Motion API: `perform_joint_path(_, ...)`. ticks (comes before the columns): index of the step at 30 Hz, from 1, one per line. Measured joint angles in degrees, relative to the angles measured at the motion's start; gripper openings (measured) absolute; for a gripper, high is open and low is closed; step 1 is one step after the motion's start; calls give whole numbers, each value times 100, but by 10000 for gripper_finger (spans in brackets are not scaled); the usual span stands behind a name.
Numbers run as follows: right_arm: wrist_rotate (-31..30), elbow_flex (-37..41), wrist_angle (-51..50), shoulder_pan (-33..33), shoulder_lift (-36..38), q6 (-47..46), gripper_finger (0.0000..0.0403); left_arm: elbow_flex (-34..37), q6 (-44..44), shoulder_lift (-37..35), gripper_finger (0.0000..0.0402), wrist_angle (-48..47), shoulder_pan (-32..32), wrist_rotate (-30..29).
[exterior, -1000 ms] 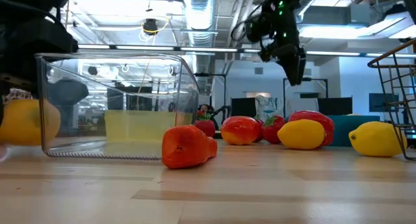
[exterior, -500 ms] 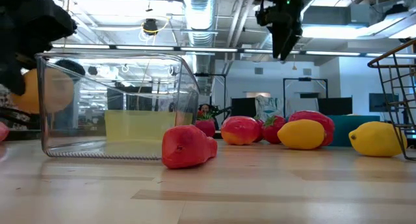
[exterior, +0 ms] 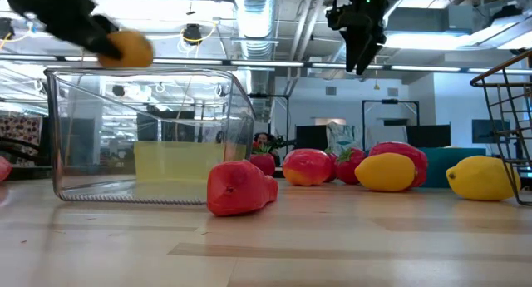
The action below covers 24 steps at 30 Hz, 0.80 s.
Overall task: Sort produce into baskets
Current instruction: Put the bottom left lemon into the yellow bin
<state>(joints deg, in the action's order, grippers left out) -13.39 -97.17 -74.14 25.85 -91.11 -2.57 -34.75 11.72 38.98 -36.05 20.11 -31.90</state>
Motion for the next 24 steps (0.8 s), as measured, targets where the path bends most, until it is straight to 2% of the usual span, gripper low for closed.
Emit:
perform_joint_path(4,0,0,3,0,0,0,384,-213,-703,-2,238,102,-296,-968)
perform_joint_path(8,0,0,3,0,-2,0,384,-235,-1197,1,238,462,-804,-1173)
perform_joint_path(19,2,0,3,2,-4,0,384,-237,-1717,544,238,929,-2838,442)
perform_joint_path(24,2,0,3,2,-4,-2,384,-237,-2142,934,238,1268,-3557,995)
